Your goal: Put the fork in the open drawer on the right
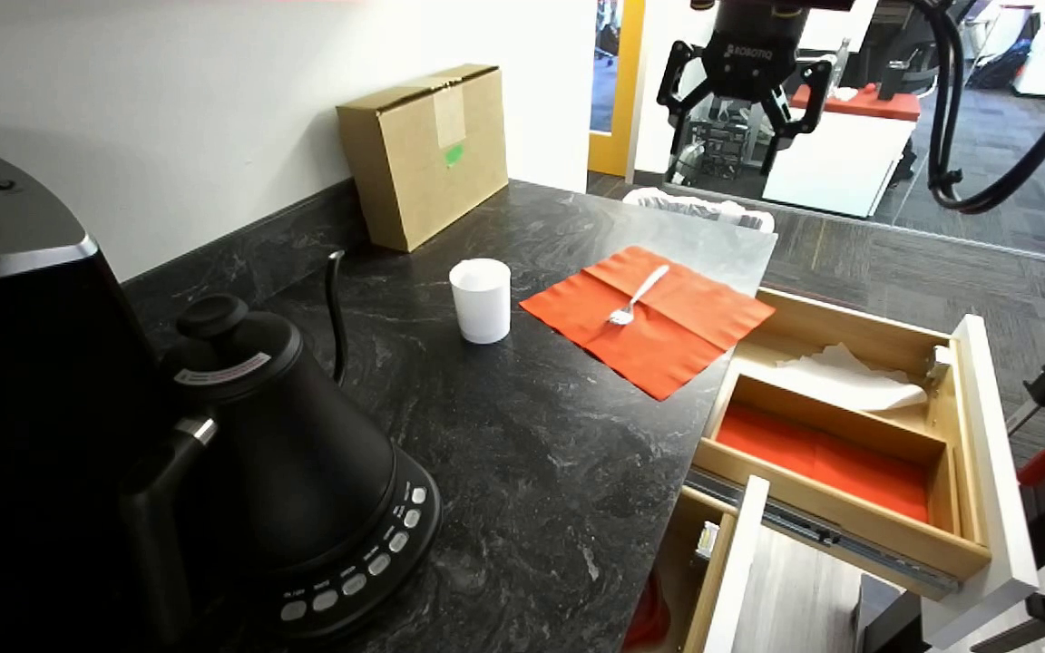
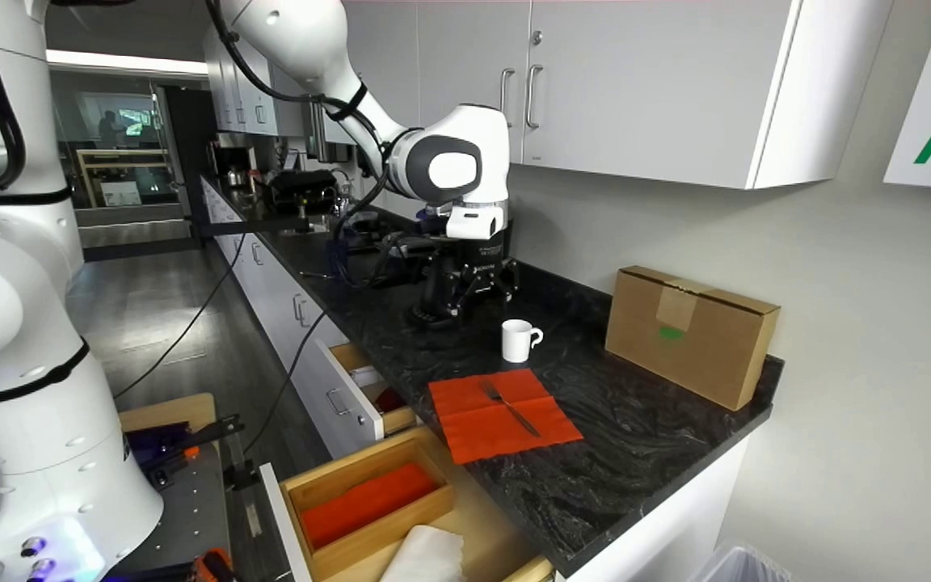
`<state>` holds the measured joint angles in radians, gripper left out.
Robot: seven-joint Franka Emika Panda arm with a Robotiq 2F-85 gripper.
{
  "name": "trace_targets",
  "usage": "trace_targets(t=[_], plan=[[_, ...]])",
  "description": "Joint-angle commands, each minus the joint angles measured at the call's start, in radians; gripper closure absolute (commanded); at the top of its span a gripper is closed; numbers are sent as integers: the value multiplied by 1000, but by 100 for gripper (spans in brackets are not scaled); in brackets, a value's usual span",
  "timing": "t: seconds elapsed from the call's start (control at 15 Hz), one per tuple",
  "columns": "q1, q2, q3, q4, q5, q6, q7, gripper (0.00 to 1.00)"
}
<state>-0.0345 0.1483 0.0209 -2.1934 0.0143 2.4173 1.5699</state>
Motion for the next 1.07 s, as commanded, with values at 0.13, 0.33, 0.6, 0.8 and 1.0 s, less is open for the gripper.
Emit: trace_targets(t=[0.13,0.33,0.6,0.8,1.0], plan=[[24,15,-32,5,7,-1,-5,0],[25,15,-32,8,7,-1,-5,0],[25,15,-32,8,7,-1,-5,0],[24,77,-37,42,12,28,0,0],[23,137,-47,74,14,63,-31,0]])
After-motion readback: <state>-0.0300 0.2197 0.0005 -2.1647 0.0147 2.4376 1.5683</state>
